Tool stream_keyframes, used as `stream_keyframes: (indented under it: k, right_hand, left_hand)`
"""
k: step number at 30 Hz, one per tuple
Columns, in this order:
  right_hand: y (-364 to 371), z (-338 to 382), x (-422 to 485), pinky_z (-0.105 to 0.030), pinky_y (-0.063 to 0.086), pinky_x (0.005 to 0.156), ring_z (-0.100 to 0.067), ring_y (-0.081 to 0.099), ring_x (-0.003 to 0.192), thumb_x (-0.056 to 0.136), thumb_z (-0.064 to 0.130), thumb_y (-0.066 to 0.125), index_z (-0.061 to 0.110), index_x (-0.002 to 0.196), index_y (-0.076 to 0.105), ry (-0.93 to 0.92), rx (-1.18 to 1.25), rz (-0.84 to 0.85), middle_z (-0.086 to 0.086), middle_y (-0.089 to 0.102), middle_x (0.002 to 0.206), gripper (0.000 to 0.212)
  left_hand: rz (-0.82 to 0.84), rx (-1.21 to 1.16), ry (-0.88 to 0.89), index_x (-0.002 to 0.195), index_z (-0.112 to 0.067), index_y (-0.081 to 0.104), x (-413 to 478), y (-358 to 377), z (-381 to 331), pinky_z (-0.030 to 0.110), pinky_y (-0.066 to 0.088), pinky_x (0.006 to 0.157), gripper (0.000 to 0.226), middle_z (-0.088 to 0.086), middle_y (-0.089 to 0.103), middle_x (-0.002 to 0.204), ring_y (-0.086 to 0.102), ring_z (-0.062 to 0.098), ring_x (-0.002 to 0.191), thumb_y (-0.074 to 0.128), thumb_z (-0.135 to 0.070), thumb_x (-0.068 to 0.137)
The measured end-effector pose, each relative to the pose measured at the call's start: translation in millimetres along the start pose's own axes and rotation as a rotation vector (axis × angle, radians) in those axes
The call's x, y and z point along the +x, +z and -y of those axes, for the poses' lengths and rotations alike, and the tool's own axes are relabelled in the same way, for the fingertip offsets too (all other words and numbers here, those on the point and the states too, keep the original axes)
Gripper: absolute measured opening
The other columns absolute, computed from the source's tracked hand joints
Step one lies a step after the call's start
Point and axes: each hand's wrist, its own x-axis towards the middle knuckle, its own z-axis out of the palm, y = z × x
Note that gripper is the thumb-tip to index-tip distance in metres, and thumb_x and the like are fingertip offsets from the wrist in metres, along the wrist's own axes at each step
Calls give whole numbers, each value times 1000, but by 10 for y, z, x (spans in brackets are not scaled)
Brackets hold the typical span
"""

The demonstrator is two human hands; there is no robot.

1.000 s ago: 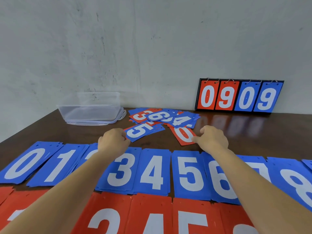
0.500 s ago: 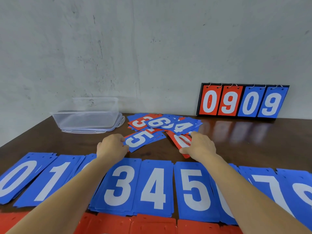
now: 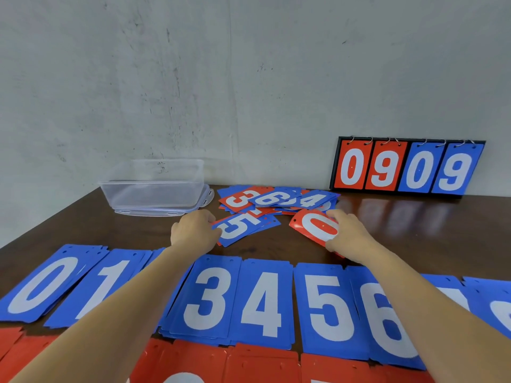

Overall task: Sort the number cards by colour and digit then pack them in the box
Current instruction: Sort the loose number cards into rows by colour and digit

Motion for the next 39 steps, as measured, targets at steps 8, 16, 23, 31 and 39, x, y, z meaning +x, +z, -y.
stream_keyframes:
  k: [8, 16, 23, 31, 39]
  right_hand:
    - [-280, 183, -126, -23, 51, 67, -14, 60, 96, 81, 8, 74, 23, 131, 47, -141, 438, 88, 0, 55, 117, 59]
    - [168, 711, -193, -26, 54, 84, -16, 65, 102, 91, 5, 60, 13, 121, 61, -206, 696, 234, -3, 67, 114, 31]
    - [222, 320, 166, -29, 40, 100, -19, 47, 126, 94, 20, 58, 15, 139, 47, -52, 247, 28, -5, 52, 138, 47]
    - [223, 266, 475, -46, 26, 111, -24, 18, 144, 99, 47, 40, 19, 151, 22, -133, -312, 28, -5, 29, 155, 62]
    - [7, -92, 152, -32, 45, 92, -13, 58, 109, 97, 32, 51, 19, 111, 70, -280, -192, 50, 3, 65, 123, 27]
  left_hand:
    - [104, -417, 69, 117, -16, 65, -205, -89, -175, 25, 51, 78, 40, 1, 68, 108, 62, 12, 94, 71, -38, 84]
    - [347, -892, -90, 118, -11, 62, -317, 4, -463, 27, 48, 75, 32, 2, 69, 114, 63, 17, 99, 67, -23, 90]
    - [176, -889, -176, 120, -14, 60, -194, -159, -65, 34, 51, 80, 29, 6, 68, 110, 64, 24, 97, 64, -11, 91]
    - [183, -828, -194, 125, -11, 57, -105, -129, 110, 40, 55, 80, 34, 7, 67, 106, 64, 25, 94, 64, -12, 91]
    - [239, -833, -177, 128, -12, 58, -81, -67, -110, 47, 52, 95, 38, 8, 68, 117, 65, 27, 104, 66, -17, 90]
